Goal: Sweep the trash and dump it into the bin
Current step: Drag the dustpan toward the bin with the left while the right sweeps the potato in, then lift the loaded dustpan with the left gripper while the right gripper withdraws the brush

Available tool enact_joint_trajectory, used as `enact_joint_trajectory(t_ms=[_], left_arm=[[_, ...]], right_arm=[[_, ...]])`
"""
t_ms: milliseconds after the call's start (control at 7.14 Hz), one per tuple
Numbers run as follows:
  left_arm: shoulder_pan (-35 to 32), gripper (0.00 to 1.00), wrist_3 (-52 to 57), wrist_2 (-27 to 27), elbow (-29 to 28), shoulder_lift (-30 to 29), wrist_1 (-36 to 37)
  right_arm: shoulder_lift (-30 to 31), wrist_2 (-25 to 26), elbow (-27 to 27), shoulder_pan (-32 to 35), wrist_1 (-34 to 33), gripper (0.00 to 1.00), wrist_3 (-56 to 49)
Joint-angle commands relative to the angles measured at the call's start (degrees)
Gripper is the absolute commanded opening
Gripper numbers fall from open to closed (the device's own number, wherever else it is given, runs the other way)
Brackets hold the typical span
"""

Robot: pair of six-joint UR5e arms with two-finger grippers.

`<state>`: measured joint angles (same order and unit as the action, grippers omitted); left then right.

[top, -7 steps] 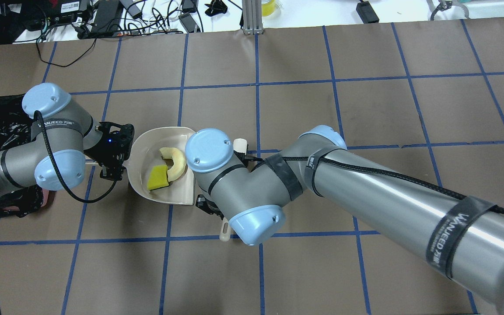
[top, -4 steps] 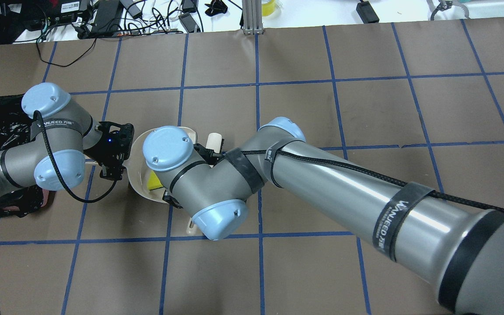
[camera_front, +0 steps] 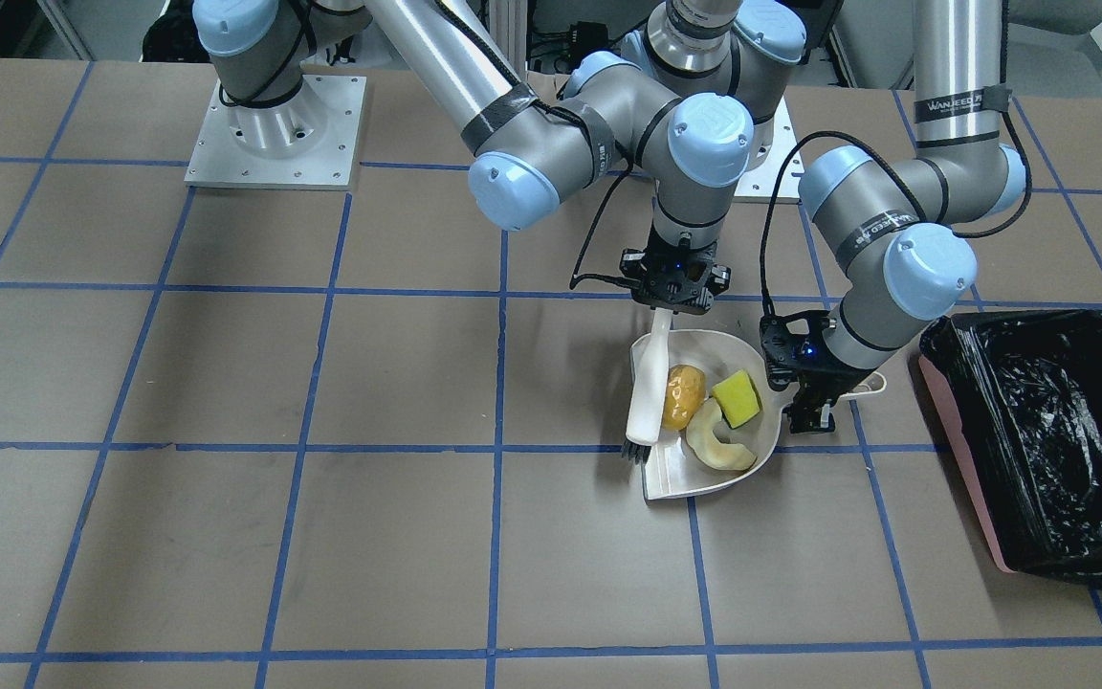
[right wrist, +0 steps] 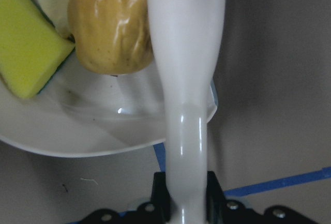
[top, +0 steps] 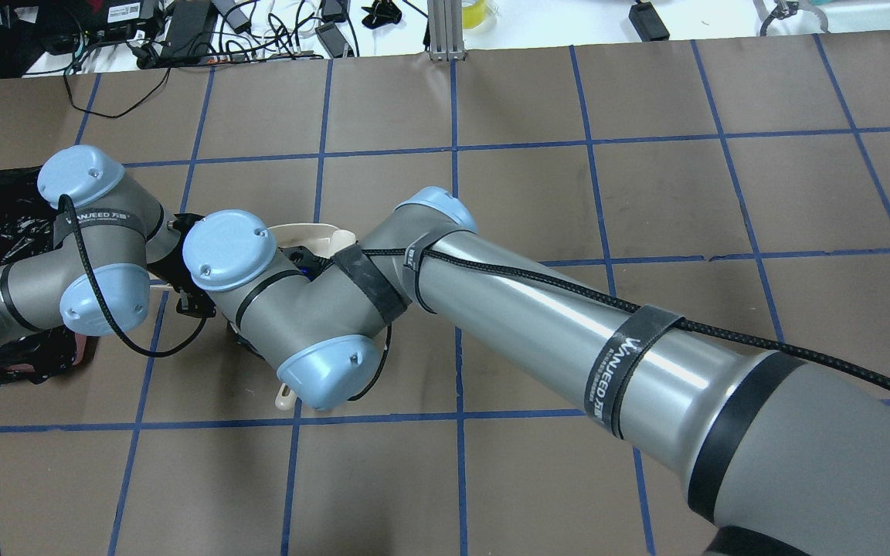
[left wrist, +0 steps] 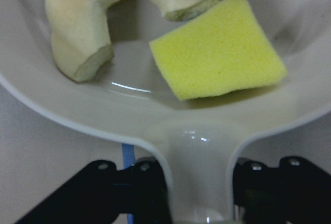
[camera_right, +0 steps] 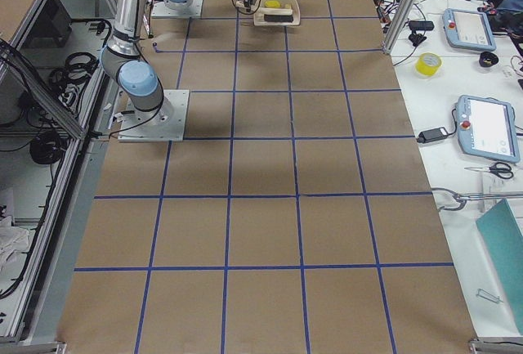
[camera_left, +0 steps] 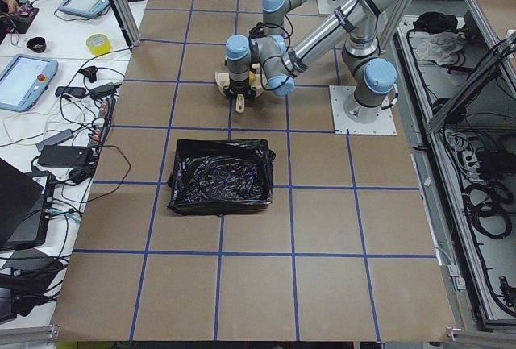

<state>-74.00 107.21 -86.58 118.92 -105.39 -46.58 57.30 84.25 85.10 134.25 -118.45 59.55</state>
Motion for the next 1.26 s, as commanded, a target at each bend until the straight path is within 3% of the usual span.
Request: enact_joint_trajectory(t_ms=[0,280,420,701,981,1121], left_arm=[[0.3,0.04,0.7,0.1,-0.3,0.0,0.2],[2.4,0.04,1.2,1.9,-1.7,-0.1,-0.3],[4.6,0.01,1.9,6.4,-2.0,-0.1,-0.7],[6.8,0.0,2.5,10.1,-2.3,0.0,-1.1],[9.0,0.0,2.4,15.0,-6.1,0.4,-8.5],[10.4,0.0,2.4,15.3,-11.3,1.1,-16.0]], right_arm=[[0.2,0.2,-0.7,-1.0,2.9,0.0,-1.9],[0.2,1.2,0.2,-2.3,4.7,0.0,-6.9],[1.0,2.8,-0.2,-4.9,7.5,0.0,-8.4],[9.1,3.6,0.1,-13.0,21.0,0.0,-22.9],[15.5,3.8,0.8,-23.0,24.8,0.0,-36.9],[16.6,4.0,1.5,-29.0,24.7,0.0,-43.8]])
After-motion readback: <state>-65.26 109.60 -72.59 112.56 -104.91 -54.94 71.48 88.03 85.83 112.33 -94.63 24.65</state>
